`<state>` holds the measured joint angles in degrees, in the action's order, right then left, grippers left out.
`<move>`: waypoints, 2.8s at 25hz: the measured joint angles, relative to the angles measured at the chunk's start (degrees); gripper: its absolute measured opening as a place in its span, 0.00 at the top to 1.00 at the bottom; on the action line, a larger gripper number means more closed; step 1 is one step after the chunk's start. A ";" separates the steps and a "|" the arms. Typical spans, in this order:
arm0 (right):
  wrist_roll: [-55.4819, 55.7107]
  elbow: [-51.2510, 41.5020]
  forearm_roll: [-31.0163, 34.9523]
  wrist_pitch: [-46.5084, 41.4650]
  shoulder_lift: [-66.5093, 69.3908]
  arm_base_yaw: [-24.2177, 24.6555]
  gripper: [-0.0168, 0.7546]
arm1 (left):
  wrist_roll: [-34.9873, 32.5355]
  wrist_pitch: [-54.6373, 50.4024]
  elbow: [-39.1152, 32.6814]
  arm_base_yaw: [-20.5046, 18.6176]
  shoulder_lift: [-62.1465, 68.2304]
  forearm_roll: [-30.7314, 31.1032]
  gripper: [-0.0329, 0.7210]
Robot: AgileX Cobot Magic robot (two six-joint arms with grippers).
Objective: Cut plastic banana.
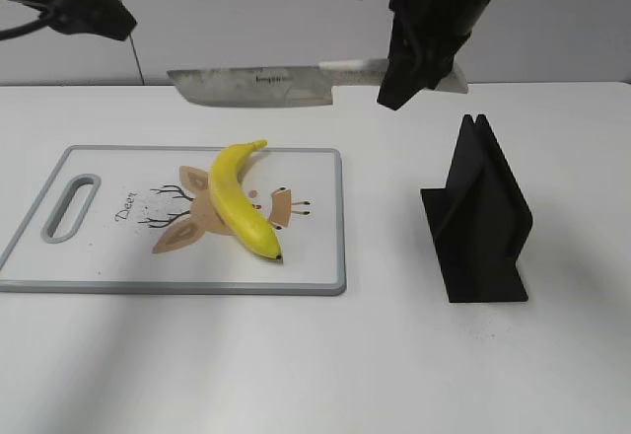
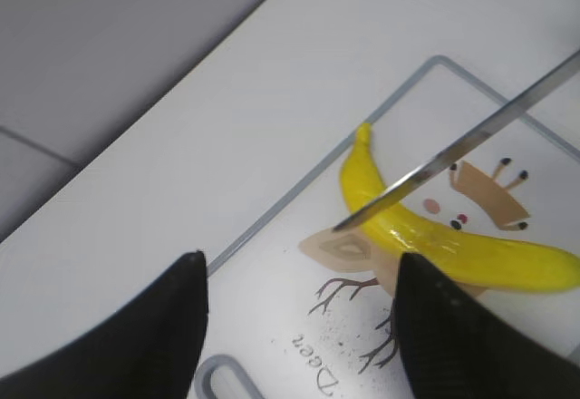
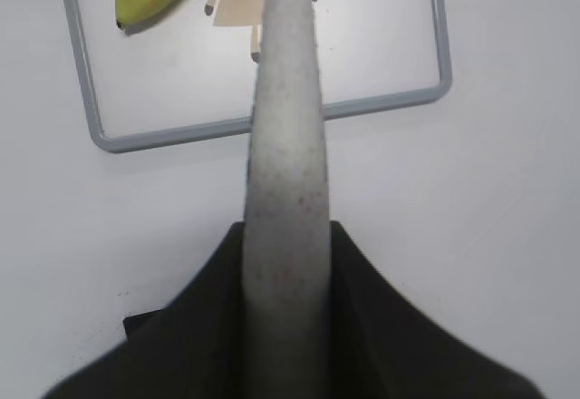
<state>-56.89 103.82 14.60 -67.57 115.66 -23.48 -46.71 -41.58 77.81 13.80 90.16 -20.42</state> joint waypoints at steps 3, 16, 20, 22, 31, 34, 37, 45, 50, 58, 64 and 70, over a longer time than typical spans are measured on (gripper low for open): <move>8.44 -0.10 -0.27 0.71 -3.28 0.00 0.74 | 12.31 -0.60 0.00 -0.06 -2.39 7.27 0.14; 53.03 -1.23 -6.72 -1.06 -11.95 0.00 0.74 | 35.79 -18.58 -0.33 -8.84 -9.30 14.17 0.17; 62.48 -6.36 -9.01 -1.00 -16.81 0.06 0.74 | 37.03 -18.18 -3.66 -10.43 -15.21 16.29 0.17; 64.92 -10.43 -10.23 -0.89 -19.75 0.06 0.74 | 37.20 -17.28 -7.36 -10.43 -18.96 16.41 0.17; 75.80 -26.59 -20.09 3.17 -31.16 0.17 0.74 | 37.31 -14.79 -23.47 -10.43 -40.87 17.40 0.17; 77.35 -30.31 -20.11 4.93 -33.89 0.17 0.74 | 37.31 -14.87 -28.27 -10.43 -48.09 17.74 0.17; 78.02 -33.64 -20.16 6.57 -35.22 0.17 0.74 | 37.42 -14.94 -33.24 -10.43 -55.41 17.74 0.17; 78.37 -38.73 -20.03 10.50 -35.52 0.17 0.74 | 37.47 -17.52 -43.96 -10.43 -72.81 17.74 0.17; 78.42 -39.45 -19.25 13.23 -35.56 0.17 0.74 | 37.47 -18.44 -48.33 -10.43 -80.25 17.69 0.18; 78.55 -39.58 -18.99 13.82 -35.16 0.17 0.74 | 37.47 -18.42 -48.71 -10.43 -88.90 17.69 0.18; 78.55 -40.43 -17.74 14.21 -32.97 0.17 0.74 | 37.47 -18.42 -48.71 -10.43 -89.20 17.72 0.18; 78.70 -42.15 -17.61 15.10 -31.51 0.17 0.74 | 37.47 -18.42 -48.71 -10.44 -89.26 17.72 0.18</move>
<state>21.81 61.67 -3.01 -52.47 84.15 -23.32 -9.24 -60.01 29.10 3.36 0.91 -2.69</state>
